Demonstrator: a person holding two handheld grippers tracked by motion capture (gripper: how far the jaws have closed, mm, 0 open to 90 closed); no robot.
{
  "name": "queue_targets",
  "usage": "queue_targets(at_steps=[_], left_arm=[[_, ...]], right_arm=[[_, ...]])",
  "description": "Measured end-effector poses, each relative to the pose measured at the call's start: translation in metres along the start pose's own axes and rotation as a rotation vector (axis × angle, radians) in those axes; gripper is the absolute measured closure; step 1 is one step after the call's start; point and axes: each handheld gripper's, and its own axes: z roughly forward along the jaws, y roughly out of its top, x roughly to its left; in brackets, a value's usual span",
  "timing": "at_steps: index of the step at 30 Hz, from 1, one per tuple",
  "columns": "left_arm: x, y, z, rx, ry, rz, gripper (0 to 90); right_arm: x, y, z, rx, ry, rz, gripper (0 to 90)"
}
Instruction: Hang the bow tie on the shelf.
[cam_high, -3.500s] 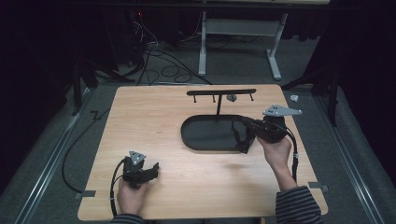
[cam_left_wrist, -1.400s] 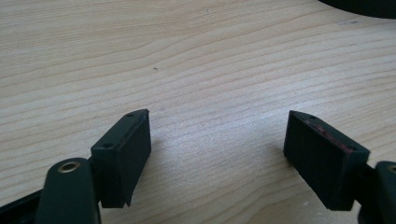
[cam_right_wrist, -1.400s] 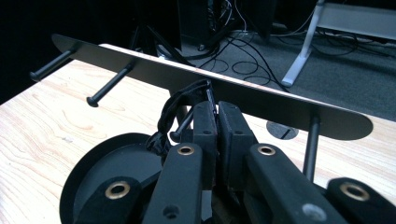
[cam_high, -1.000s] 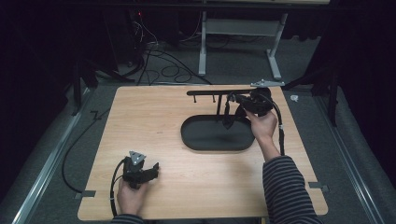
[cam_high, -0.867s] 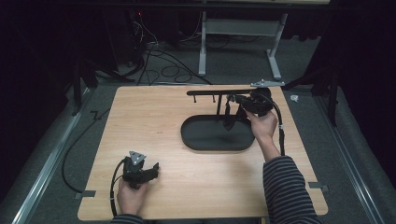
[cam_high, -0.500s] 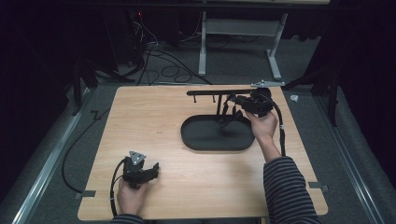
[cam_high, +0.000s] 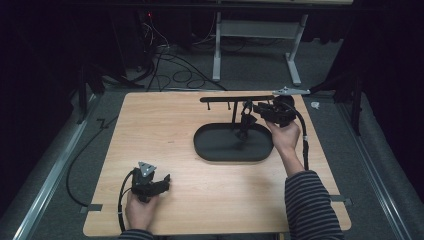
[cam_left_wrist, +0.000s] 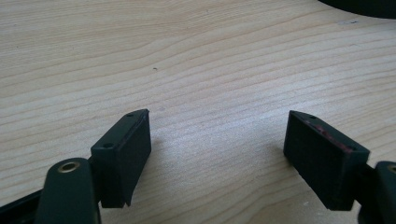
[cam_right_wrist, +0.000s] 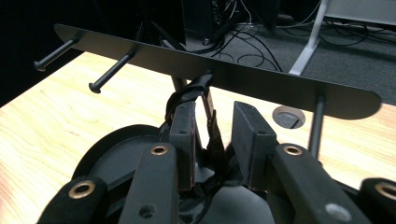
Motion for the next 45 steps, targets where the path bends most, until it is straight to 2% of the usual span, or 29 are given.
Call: queue_targets(at_steps=[21, 35, 45], left_arm=[[0.0, 0.0, 0.0, 0.001, 0.0, 0.002, 23.5], [0.0, 0.0, 0.0, 0.0, 0.0, 0.0, 23.5], [0.0, 0.0, 0.0, 0.0, -0.001, 0.001, 23.5]], right_arm=[[-0.011, -0.008, -0.027, -0.034, -0.011, 0.006, 70.2], [-0.019, -0.024, -0.053, -0.06, -0.023, 0.016, 69.3], [-0.026, -0.034, -0.064, -0.077, -0.026, 0.027, 69.2]])
